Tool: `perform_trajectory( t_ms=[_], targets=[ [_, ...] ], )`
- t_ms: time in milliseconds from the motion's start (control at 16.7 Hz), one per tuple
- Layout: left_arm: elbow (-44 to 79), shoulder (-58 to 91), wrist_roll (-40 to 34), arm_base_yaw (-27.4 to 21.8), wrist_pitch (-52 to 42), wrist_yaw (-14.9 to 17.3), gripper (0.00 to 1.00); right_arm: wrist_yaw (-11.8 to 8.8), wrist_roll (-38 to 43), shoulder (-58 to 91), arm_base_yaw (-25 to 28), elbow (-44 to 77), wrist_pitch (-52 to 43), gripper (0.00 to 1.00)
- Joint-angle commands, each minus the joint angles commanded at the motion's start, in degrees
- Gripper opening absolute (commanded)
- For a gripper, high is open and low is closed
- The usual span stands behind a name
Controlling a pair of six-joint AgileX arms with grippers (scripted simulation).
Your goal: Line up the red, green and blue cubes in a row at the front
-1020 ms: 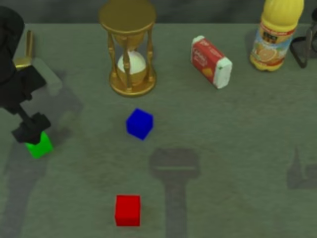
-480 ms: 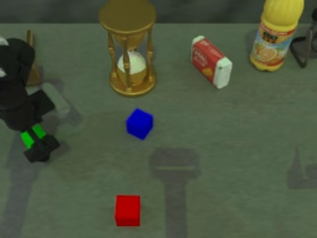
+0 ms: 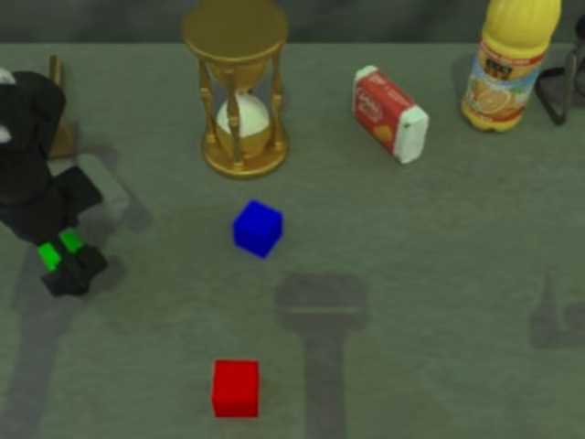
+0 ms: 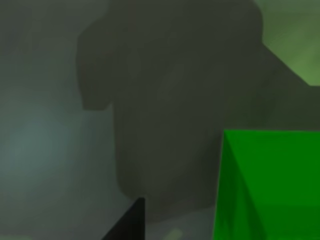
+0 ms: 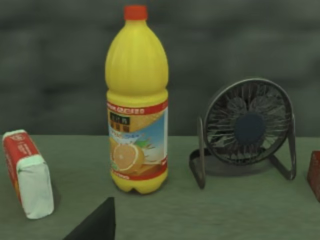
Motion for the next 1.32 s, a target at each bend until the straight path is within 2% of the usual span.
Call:
perform_trajectory(
  t_ms=[420, 1020, 1320],
  targets=[
    [0.0, 0.0, 0.0, 0.0, 0.0, 0.0, 0.02, 0.0, 0.0, 0.0, 0.0, 0.0, 0.0, 1.0],
    [0.2, -0.9, -0.2, 0.0, -0.8, 0.3, 0.0, 0.0, 0.0, 0.0, 0.0, 0.0, 0.0, 1.0],
    [5.1, -4.6, -0.4, 0.8, -10.2, 0.3, 0.0, 0.0, 0.0, 0.0, 0.0, 0.0, 0.0, 1.0]
  ],
)
